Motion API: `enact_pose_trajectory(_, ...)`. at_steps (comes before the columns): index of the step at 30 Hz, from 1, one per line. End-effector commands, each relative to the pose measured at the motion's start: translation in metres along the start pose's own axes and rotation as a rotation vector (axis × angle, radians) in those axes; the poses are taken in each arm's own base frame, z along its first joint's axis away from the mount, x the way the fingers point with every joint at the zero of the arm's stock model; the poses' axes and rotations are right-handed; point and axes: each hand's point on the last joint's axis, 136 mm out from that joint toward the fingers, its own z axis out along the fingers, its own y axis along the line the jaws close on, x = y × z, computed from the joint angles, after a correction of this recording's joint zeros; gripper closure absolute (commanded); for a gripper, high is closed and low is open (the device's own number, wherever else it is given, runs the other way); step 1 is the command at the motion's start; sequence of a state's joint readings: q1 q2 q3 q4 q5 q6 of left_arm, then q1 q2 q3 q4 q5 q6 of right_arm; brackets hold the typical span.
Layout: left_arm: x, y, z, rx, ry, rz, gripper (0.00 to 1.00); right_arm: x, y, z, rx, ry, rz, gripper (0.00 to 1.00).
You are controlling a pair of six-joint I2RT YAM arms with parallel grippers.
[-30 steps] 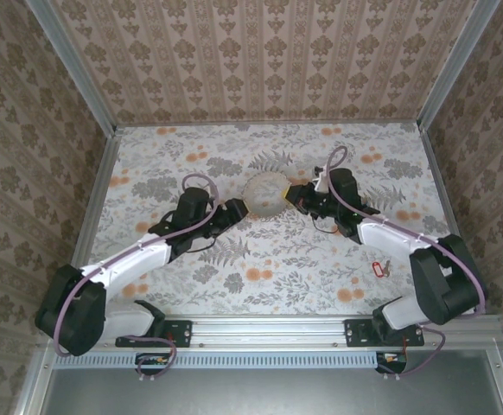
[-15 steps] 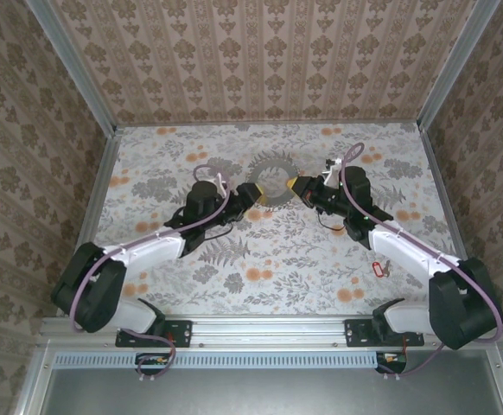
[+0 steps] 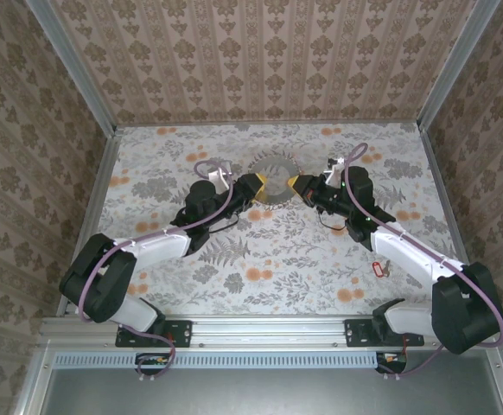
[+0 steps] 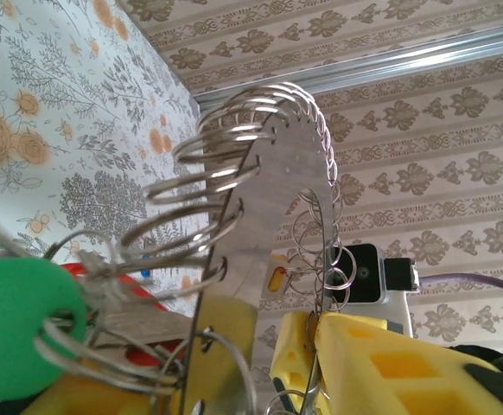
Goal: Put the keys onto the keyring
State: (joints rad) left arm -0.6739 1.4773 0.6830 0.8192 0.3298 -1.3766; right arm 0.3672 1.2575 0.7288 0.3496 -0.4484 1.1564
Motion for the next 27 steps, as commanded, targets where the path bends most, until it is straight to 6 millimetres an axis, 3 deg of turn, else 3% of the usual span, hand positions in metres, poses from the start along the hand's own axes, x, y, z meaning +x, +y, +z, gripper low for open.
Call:
enact_pose_trajectory(1, -0.004, -0.031, -0.001, 0.096, -0.013, 0.037, 0.71, -0.003, 0.026, -0.008, -0.076, -0.014, -0.022, 0.89)
enact_pose_trajectory(8, -0.007, -0.053, -0.006, 0.13, -0.018, 0.113, 0.97, -0.003, 0.035, -0.019, -0.083, -0.032, -0.07, 0.83)
enact_pose_trajectory(10, -0.009, -0.061, -0.009, 0.144, -0.022, 0.143, 1.0, -0.002, 0.036, -0.023, -0.074, -0.036, -0.094, 0.77)
enact_pose_trajectory(12, -0.011, -0.071, -0.012, 0.161, -0.02, 0.183, 1.0, -0.002, 0.036, -0.029, -0.06, -0.043, -0.127, 0.72)
enact_pose_trajectory(16, -0.021, -0.091, -0.022, 0.2, -0.019, 0.28, 1.0, -0.003, 0.031, -0.045, 0.001, -0.083, -0.205, 0.47)
enact_pose_trajectory(21, -0.024, -0.128, -0.04, 0.212, 0.061, 0.57, 1.0, -0.011, 0.022, -0.081, 0.107, -0.2, -0.36, 0.27)
enact_pose_trajectory(24, -0.013, -0.137, -0.048, 0.115, 0.15, 0.756, 1.0, -0.029, 0.017, -0.107, 0.146, -0.372, -0.406, 0.29)
enact_pose_trajectory(27, -0.007, -0.157, -0.057, 0.166, 0.181, 0.824, 1.0, -0.02, 0.043, -0.121, -0.015, -0.436, -0.634, 0.34)
